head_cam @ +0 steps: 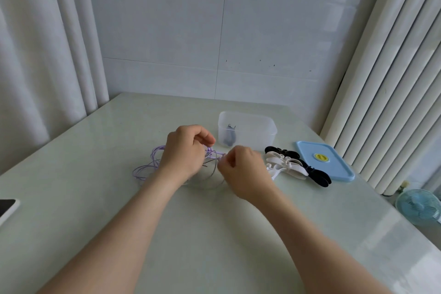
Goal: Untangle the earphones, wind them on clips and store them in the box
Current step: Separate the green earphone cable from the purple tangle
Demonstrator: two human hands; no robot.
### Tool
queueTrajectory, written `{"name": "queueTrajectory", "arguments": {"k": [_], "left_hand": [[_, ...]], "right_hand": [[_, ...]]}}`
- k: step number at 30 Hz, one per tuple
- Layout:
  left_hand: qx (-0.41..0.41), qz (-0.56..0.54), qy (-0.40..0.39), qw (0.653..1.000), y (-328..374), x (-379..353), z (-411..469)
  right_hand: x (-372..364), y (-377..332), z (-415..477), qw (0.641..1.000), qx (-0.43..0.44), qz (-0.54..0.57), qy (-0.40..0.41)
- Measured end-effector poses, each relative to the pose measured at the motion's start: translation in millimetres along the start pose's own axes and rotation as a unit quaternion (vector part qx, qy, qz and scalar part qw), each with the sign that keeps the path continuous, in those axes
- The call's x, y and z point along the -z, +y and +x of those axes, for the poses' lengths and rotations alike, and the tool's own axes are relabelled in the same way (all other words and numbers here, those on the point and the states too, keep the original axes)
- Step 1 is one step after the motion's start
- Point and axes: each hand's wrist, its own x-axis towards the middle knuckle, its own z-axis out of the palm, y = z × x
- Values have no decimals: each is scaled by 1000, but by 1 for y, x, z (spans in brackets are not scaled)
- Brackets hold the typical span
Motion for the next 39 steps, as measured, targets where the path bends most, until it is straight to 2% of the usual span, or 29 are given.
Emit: {"name": "queueTrajectory", "arguments": {"k": [2,4,8,10,12,14,18,20,23,25,27,28,30,33,35,37,39], "left_hand": [[8,48,-27,998,-5,1,0],[18,99,-48,994,-6,2,-2],[47,206,-38,977,-6,3,-3],[54,201,-37,977,-3,3,-4],[63,192,-51,978,-1,0,-7],[36,219,-48,974,-6,-4,-6],[18,235,-41,971,-13,-5,-4],[23,202,-18,979,-9,-4,-5],[7,135,53,989,-4,-2,0],[-26,24,81,996,0,2,3],[-31,-99,60,993,6,5,3],[-30,-143,35,989,9,6,2],[-41,-185,-21,982,12,5,0],[-68,-148,-75,984,13,-2,-6],[-75,-140,-111,981,14,-6,-10],[-88,-129,-124,980,15,-8,-12],[-86,-101,-99,986,17,-8,-12]], "right_hand": [[15,1,-1,993,-23,113,31],[29,1,-1,970,-41,234,54],[48,-1,2,884,-101,445,103],[51,3,5,859,-137,477,125],[50,8,8,851,-156,481,140],[49,9,9,847,-157,484,155],[53,8,5,856,-118,460,203],[56,10,4,884,-85,404,218],[54,14,6,948,-53,234,207],[46,17,5,981,-45,102,159],[37,19,3,991,-44,-51,119],[34,19,3,988,-42,-90,114],[35,17,2,989,-14,-74,125],[37,8,-2,989,87,27,113],[35,4,-5,985,135,36,105],[32,4,-4,980,154,26,122],[31,7,-1,977,159,22,140]]}}
